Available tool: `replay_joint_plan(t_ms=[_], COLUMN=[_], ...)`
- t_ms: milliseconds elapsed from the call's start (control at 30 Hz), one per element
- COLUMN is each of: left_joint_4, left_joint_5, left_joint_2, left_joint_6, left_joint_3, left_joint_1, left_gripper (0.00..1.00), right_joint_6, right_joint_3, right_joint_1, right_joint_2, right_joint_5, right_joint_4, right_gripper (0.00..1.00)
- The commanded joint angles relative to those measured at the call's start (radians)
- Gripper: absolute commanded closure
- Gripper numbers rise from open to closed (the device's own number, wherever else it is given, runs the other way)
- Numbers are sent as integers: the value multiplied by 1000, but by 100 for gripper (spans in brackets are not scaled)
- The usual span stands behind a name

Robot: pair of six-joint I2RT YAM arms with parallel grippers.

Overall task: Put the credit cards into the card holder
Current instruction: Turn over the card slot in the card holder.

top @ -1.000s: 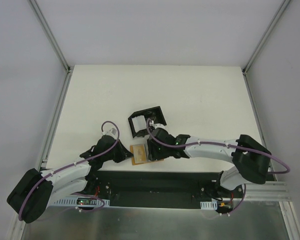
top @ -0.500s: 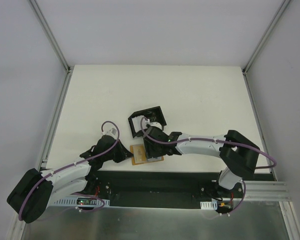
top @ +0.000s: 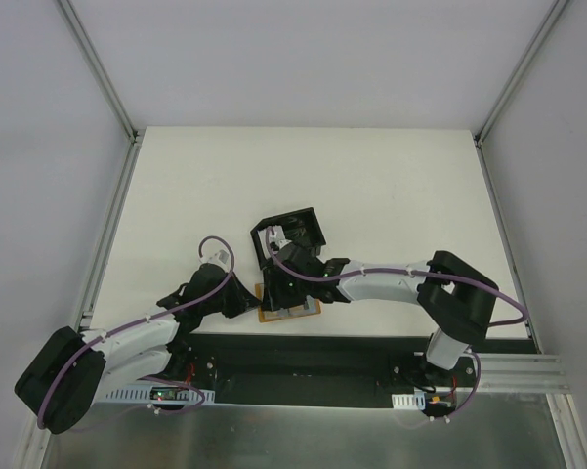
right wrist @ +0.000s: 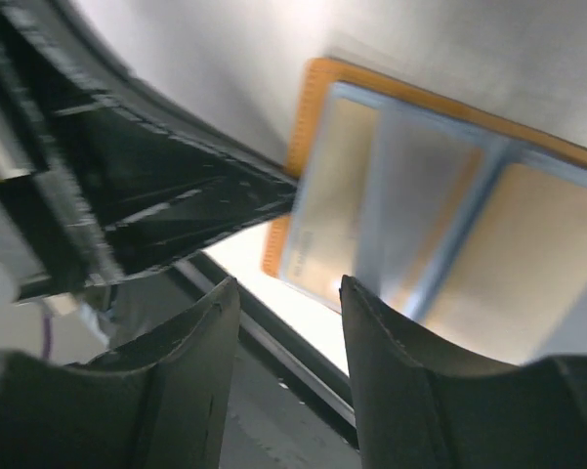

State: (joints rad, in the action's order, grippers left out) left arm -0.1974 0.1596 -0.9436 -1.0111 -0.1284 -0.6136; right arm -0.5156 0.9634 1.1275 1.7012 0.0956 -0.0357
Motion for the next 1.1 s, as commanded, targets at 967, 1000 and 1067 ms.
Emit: replay_joint_plan(t_ms=[967, 1000, 1067], left_joint_4=[75, 76, 76], left_joint_5=[-20, -19, -20], left_joint_2=[-58, -58, -60], left_joint_6=[-20, -20, -21], left_joint_3=[58, 56, 58], left_joint_1=[3, 3, 3], left_gripper=[100, 100, 100], right_joint_6=[-29, -29, -34], right_joint_3=[-49, -48, -38], right_joint_1=[-14, -14, -11], right_joint_2=[-137, -121, -92], right_joint_5=[-275, -266, -248], right_joint_4=[-263, -260, -253], right_gripper=[46, 47, 47])
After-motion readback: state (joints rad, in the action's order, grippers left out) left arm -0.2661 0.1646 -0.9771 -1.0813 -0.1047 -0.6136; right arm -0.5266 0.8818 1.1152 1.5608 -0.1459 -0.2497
